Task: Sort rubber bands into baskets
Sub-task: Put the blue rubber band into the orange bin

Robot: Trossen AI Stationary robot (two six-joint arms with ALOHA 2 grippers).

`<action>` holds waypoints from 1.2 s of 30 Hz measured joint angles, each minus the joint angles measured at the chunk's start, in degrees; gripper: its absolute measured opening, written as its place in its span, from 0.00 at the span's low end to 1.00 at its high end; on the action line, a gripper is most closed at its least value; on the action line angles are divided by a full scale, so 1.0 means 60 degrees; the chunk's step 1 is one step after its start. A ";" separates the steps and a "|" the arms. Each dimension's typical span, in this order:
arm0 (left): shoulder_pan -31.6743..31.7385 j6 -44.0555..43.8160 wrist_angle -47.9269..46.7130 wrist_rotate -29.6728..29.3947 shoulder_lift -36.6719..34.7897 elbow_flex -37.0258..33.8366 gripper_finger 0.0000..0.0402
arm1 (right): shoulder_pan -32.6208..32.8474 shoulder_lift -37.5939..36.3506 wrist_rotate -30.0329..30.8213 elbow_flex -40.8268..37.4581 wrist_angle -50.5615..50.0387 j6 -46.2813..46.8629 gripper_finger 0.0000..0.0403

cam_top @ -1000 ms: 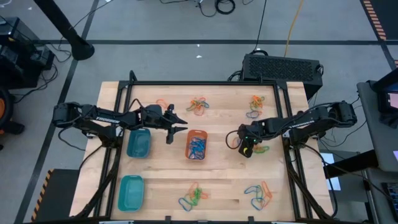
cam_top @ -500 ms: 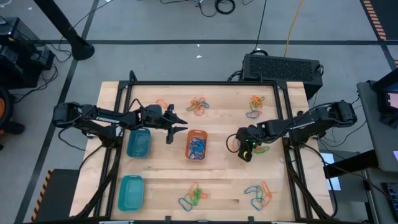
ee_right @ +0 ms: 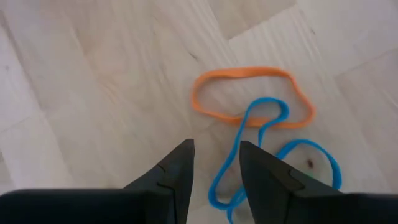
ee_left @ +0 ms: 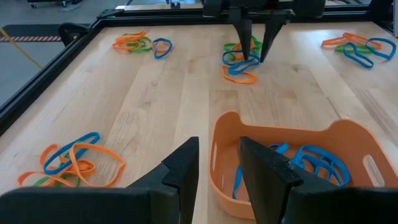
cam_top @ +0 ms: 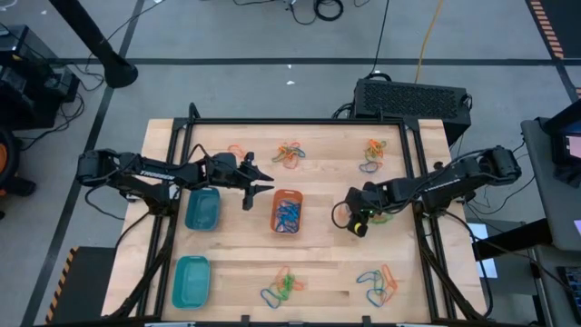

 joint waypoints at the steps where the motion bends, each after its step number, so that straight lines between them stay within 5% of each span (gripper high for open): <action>1: 0.0000 0.0003 0.0000 0.0000 0.0000 0.0003 0.30 | 0.0021 0.0079 0.0145 0.0000 0.0001 0.0041 0.30; 14: 0.0007 0.0004 -0.0022 -0.0003 0.0000 0.0000 0.30 | 0.0058 0.1294 0.0321 0.0041 0.0194 -0.0359 0.25; 22: 0.0008 0.0015 0.0050 0.0001 0.0000 0.0000 0.30 | 0.0038 0.0208 0.0155 -0.0039 0.0086 -0.0974 0.02; 30: -0.0455 -0.0001 0.1267 0.0710 0.0000 -0.0004 0.30 | 0.0038 -0.1122 0.0328 -0.0022 0.0343 -0.1387 0.01; 36: -0.1083 0.0063 0.3630 0.1162 0.0891 0.0030 0.30 | 0.0038 -0.1580 0.0010 -0.0011 0.2726 -0.2574 0.00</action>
